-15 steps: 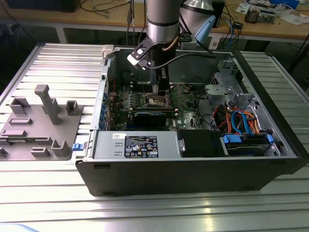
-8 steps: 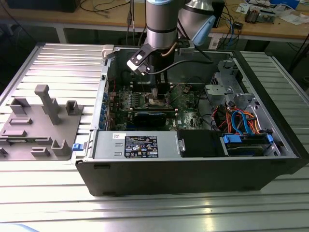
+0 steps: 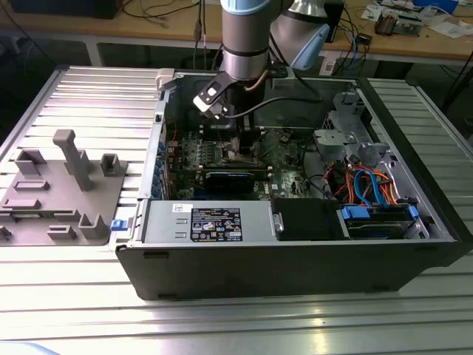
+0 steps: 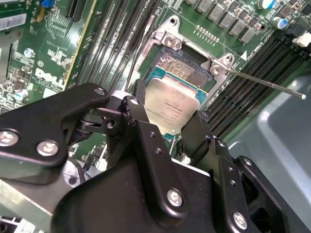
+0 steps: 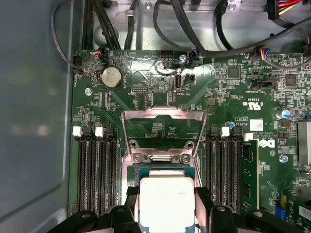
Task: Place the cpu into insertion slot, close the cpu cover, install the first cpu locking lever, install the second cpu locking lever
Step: 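Place the cpu into insertion slot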
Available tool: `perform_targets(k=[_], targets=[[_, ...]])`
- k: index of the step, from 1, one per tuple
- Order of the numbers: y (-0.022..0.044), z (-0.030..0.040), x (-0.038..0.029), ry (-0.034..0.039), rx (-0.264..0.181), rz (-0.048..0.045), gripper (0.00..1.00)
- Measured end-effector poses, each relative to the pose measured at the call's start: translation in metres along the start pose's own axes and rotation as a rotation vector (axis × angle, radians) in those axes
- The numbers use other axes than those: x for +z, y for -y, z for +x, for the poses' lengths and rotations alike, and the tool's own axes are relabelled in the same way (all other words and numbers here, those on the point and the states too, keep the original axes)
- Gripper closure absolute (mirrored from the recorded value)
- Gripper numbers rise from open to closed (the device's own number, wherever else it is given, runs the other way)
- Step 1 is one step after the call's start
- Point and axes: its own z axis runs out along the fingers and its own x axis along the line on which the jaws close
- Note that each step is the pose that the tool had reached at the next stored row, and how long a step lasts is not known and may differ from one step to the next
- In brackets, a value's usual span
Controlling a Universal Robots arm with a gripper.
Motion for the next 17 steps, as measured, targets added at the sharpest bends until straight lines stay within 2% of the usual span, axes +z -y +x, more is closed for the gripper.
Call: perform_targets(k=[4,11,17], targets=[[0.0021,0.0004,0.0068,0.0002,0.001,0.0001,0.46],[0.0067,0.001,0.0142,0.0013,0.018,-0.0001,0.46],[0.0069,0.0032,0.0201,0.0014,0.018,-0.0001,0.46]])
